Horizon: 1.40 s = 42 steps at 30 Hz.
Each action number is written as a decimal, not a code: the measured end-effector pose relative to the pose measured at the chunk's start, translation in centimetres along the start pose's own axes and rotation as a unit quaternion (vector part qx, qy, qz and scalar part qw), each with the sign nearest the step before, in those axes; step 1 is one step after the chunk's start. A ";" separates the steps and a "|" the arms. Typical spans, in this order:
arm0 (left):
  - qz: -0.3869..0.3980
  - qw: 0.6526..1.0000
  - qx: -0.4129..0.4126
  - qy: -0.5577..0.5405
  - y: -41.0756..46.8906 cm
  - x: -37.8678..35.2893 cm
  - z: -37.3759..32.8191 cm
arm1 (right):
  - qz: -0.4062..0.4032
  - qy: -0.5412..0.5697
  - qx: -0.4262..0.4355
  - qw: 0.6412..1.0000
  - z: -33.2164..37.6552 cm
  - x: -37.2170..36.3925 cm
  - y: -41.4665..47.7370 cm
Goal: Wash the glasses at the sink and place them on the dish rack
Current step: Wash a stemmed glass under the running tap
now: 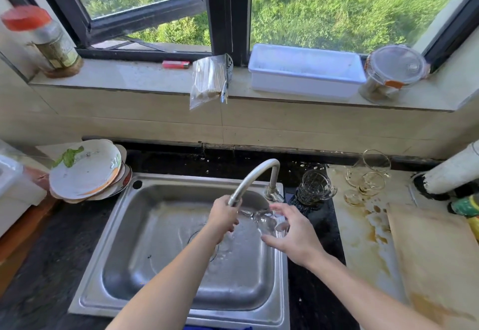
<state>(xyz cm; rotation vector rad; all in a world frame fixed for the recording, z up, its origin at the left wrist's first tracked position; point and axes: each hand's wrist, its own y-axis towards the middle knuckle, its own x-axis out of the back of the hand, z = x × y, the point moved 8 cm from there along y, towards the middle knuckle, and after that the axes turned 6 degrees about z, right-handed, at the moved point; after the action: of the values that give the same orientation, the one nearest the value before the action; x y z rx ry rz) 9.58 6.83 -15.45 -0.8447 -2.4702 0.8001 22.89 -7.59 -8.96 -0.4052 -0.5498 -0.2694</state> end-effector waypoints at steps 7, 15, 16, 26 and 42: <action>0.011 0.997 0.031 -0.073 -0.1 -1.5 1.3 | -0.031 -0.219 0.101 0.970 2.2 0.2 -0.3; 0.191 0.854 0.068 -0.479 -0.9 -2.4 0.5 | 0.028 0.165 -0.067 0.984 -1.2 -0.1 0.1; 0.187 0.838 0.054 -0.510 -1.0 -2.3 0.3 | 0.045 0.258 -0.123 0.957 -2.3 -1.0 0.3; 0.140 0.900 0.088 -0.403 -1.2 -2.6 -0.1 | 0.084 0.153 -0.089 0.981 -4.3 -2.7 -0.1; 0.140 0.976 -0.014 -0.167 -1.8 0.7 -2.7 | 0.139 -0.076 -0.057 0.986 0.1 -5.5 3.5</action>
<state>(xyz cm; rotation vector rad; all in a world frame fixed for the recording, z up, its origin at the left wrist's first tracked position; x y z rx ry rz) 9.73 7.13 -12.14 -1.1703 -2.6913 1.0841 19.57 -3.62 -12.97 -0.6115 -0.6205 -0.0012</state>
